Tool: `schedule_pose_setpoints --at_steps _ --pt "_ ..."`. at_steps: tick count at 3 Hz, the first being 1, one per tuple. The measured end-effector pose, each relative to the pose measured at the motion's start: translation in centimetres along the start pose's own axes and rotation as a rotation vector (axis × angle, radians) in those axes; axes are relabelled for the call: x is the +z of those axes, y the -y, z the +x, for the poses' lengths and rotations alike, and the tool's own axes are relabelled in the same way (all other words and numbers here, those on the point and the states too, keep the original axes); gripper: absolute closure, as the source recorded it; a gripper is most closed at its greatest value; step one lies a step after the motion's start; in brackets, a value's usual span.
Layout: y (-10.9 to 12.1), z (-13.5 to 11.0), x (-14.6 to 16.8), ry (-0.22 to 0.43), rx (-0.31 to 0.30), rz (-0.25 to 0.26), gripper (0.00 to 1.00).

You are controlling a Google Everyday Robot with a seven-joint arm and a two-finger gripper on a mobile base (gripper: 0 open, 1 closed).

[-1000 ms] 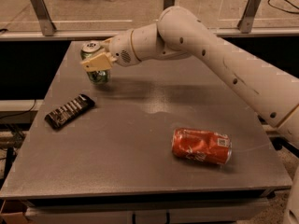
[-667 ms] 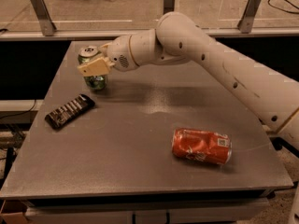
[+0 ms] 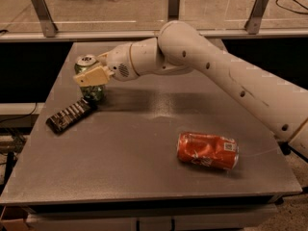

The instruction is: Move green can near rxbar chocolate

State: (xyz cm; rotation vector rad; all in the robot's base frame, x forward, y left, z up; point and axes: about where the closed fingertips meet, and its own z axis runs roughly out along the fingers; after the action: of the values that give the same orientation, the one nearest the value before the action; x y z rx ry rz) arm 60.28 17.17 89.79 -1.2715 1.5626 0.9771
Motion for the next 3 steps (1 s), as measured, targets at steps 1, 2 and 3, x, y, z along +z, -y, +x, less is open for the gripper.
schedule_pose_setpoints --at_steps 1,2,3 --pt "-0.97 0.02 0.28 0.011 0.015 -0.014 0.13" --pt "-1.65 0.09 0.29 0.016 0.027 -0.019 0.0" --pt "-1.63 0.37 -0.68 0.008 0.03 0.0 0.0"
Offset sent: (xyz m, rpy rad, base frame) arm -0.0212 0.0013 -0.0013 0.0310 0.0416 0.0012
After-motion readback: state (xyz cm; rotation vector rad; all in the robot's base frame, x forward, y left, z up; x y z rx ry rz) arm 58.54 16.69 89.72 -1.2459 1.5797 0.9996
